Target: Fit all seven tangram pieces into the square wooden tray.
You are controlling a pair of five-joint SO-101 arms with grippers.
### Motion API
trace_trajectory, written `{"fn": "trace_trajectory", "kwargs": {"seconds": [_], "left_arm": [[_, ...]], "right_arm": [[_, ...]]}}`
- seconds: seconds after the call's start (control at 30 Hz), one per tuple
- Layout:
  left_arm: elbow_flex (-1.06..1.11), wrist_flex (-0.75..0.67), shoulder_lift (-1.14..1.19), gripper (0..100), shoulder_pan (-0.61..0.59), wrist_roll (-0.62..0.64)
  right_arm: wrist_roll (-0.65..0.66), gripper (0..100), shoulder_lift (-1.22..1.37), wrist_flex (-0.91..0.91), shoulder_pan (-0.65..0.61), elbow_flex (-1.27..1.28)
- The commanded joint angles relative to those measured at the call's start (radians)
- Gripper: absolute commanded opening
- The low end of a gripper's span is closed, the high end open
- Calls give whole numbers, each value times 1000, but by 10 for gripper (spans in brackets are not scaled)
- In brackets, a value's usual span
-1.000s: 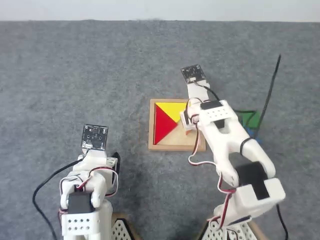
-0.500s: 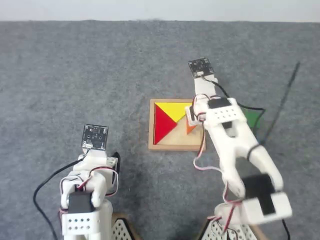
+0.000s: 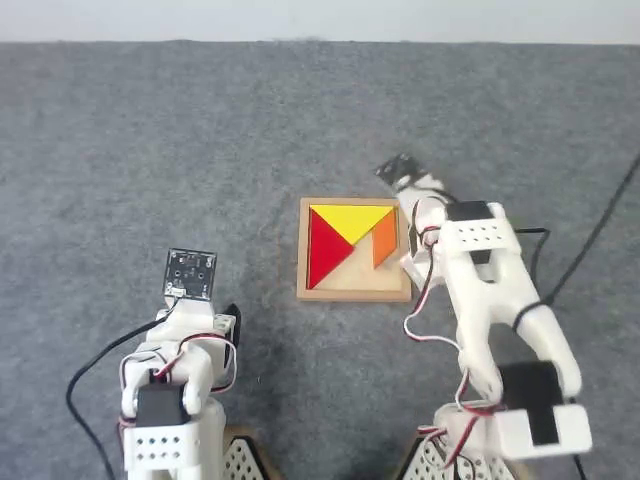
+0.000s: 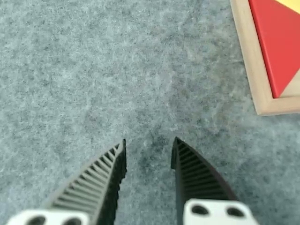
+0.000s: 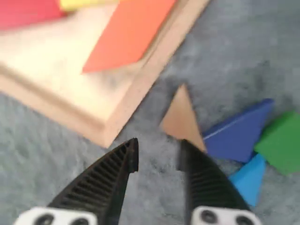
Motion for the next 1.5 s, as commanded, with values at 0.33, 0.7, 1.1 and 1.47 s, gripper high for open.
{"fn": "trace_trajectory", "kwargs": {"seconds": [0.33, 0.7, 1.1, 1.47], "left_arm": [[-8, 9, -28, 153, 2, -6], [-8, 9, -28, 153, 2, -6], [-8, 9, -28, 153, 2, -6], [-8, 9, -28, 153, 2, -6]], "right_arm": [[117, 267, 35, -58, 13, -15], [147, 266, 91, -85, 10, -41], [141, 214, 263, -38, 16, -183], [83, 136, 302, -30, 16, -215]]}}
